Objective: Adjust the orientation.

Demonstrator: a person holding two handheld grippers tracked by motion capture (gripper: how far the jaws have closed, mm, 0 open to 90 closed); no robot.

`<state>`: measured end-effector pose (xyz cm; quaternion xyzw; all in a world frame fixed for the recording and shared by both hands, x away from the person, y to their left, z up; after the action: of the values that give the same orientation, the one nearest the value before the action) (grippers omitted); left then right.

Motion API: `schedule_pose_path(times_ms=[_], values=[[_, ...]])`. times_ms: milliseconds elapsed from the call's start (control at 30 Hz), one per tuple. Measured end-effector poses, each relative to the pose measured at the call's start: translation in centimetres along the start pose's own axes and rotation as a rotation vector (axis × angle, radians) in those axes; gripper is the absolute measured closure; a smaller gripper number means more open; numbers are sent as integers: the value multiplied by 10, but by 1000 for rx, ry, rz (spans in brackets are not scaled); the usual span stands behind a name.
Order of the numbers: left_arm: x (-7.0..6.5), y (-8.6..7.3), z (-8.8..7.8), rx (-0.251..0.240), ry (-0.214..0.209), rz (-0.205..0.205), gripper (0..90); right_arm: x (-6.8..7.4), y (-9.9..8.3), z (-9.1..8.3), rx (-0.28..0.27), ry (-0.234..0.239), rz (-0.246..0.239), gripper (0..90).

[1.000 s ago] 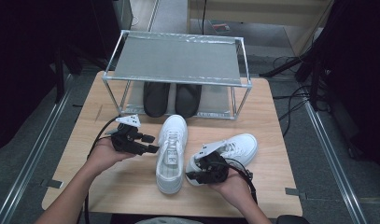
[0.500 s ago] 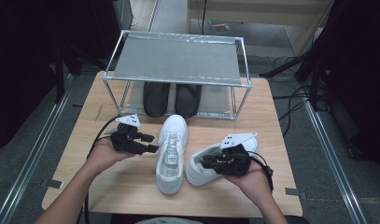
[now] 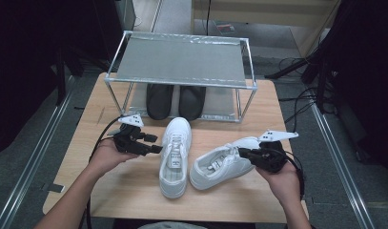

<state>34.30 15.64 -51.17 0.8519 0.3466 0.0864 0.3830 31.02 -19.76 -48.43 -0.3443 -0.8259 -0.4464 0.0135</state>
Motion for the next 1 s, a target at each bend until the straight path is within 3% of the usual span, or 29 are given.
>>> schedule_pose_path(times_ms=[167,467,567,1000], values=[[0,3,4,0,-5,7,436,-16,-13,-7,0,-39,57,900],[0,7,8,4,-9,18,431,-29,-31,-1,78,-65,99,900],[0,7,8,5,-3,20,429,-32,-35,3,105,-66,100,900],[2,-1,2,-6,19,8,409,-38,-29,10,106,-53,96,900]])
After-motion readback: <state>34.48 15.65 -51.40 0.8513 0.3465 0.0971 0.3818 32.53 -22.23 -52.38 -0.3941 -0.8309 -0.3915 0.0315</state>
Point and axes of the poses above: each handheld gripper's, and its own axes: z roughly forward along the jaws, y roughly out of its top, x roughly to its left, the point moved 6 cm from there along z, roughly forward along the jaws, and after that the axes turned 13 degrees about y, right-handed, at the moved point
